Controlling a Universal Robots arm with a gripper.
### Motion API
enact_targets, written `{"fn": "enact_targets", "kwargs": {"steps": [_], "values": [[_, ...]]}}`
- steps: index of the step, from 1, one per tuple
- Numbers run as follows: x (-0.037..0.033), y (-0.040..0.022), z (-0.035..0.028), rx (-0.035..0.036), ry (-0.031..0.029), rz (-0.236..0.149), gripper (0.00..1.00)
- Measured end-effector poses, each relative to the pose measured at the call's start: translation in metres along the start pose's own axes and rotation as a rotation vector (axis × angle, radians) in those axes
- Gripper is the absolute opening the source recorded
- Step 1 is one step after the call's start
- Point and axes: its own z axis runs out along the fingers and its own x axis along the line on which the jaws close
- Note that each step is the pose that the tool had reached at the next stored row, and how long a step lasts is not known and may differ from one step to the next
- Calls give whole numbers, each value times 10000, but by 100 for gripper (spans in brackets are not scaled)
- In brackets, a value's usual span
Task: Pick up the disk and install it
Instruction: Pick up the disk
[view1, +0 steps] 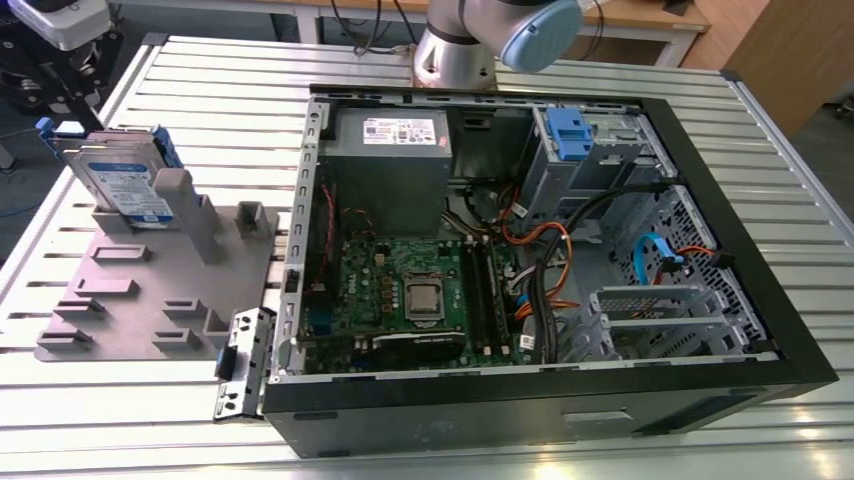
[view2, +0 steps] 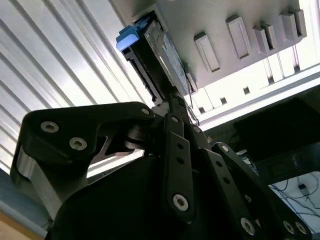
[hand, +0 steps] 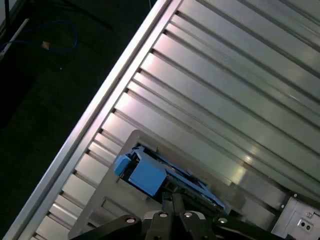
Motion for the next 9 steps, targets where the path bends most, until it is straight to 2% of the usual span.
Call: {"fn": "enact_targets", "kwargs": {"steps": [9], "values": [[0, 0, 2, -38, 67, -1480, 11]]}}
